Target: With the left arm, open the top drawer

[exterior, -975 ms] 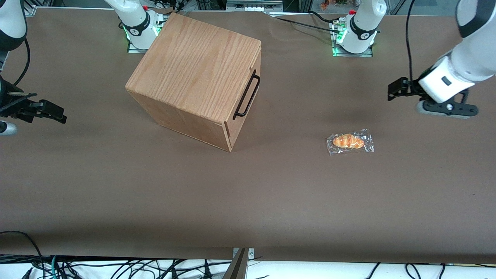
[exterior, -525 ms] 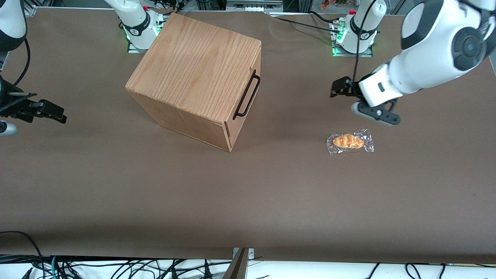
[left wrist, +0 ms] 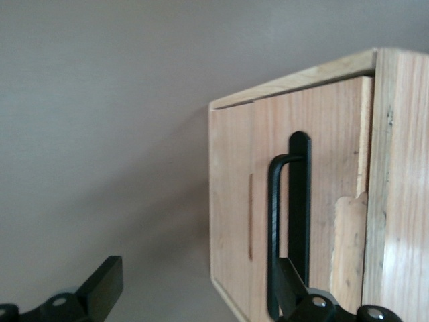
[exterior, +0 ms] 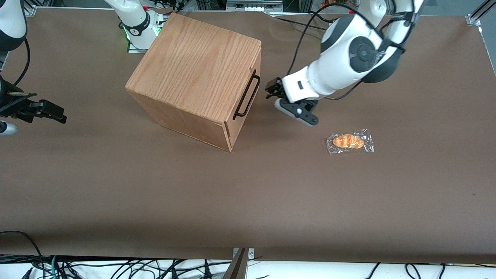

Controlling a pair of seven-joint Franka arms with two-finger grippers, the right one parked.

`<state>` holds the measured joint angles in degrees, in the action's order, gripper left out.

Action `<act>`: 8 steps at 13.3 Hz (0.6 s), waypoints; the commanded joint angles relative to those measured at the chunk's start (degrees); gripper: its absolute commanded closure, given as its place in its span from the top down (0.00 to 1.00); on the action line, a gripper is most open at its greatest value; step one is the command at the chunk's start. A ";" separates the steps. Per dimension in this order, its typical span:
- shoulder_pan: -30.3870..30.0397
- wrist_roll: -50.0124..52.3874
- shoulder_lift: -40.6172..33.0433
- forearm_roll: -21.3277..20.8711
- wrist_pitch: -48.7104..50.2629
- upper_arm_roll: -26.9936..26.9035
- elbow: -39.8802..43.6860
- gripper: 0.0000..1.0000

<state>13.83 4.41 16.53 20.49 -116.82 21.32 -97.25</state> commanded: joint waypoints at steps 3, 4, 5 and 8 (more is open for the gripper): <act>2.87 0.42 3.86 0.96 -2.36 -0.05 0.92 1.00; 3.31 0.42 4.13 1.13 -3.57 -0.05 0.66 1.00; 4.10 0.42 4.22 1.13 -4.54 0.04 0.31 1.00; 4.37 0.07 4.48 0.78 -4.55 0.04 -0.22 1.00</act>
<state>17.82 4.52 20.92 20.49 -120.62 21.48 -97.27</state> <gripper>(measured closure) 0.000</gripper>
